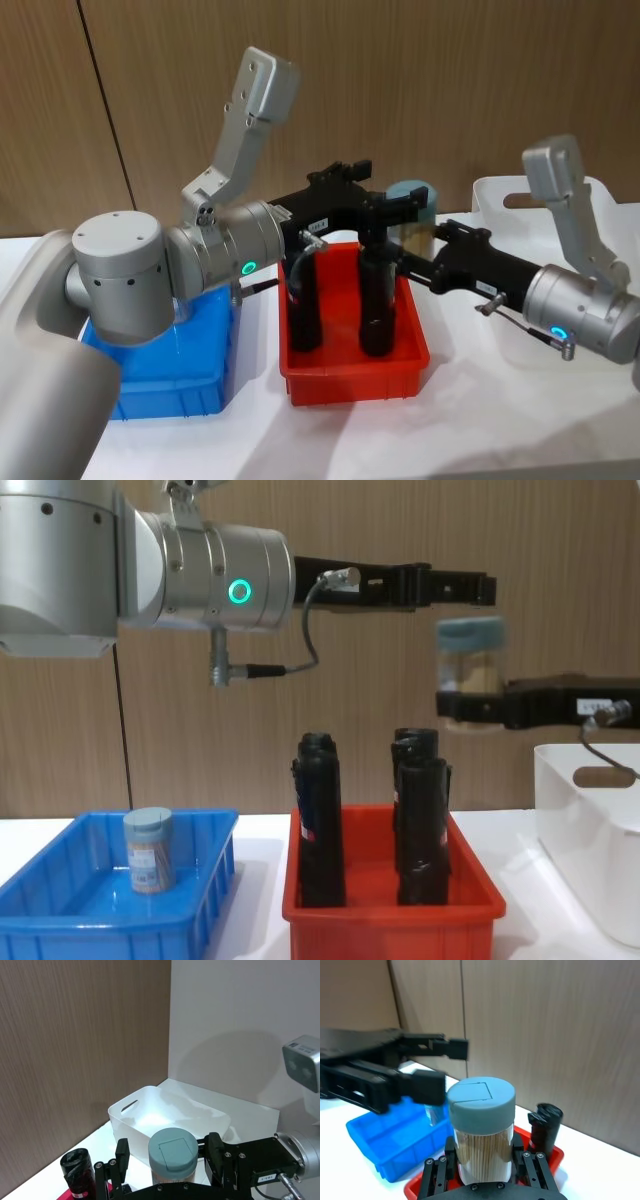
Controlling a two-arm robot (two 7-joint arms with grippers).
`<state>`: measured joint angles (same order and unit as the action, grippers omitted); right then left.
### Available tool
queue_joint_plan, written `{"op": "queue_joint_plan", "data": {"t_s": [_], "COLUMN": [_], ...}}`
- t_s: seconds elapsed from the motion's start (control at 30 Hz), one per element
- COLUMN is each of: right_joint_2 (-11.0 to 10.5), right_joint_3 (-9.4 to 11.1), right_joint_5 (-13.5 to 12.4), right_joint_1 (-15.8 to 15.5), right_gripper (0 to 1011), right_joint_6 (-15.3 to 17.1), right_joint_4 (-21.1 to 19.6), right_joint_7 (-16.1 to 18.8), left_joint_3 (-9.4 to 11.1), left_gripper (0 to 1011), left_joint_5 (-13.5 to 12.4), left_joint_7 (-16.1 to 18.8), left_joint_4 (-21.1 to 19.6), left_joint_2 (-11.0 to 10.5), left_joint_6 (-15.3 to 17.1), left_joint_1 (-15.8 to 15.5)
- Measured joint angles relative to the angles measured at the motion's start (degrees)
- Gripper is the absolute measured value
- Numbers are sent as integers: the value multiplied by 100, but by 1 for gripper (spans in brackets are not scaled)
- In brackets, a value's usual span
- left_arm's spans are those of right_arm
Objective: Pick the cotton swabs from the blue box and place them into the white box.
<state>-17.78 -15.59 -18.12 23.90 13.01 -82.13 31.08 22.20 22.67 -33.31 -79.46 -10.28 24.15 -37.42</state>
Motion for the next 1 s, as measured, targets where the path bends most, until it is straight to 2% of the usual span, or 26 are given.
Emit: {"op": "queue_joint_plan", "data": {"t_s": [0.67,1.0], "right_joint_2": [-222,-327], "right_joint_3": [260,417], "right_joint_5": [-88,83], "right_joint_1": [-14,122], "right_gripper": [648,648], "right_joint_6": [-223,-377], "right_joint_4": [493,845], "right_joint_7": [-466,-801], "left_joint_3": [0,0], "left_gripper": [1000,999], "left_joint_5": [0,0], "left_joint_7": [0,0], "left_joint_4": [0,0], "left_joint_2": [0,0], "left_joint_6": [1,0], "left_joint_1": [0,0]}}
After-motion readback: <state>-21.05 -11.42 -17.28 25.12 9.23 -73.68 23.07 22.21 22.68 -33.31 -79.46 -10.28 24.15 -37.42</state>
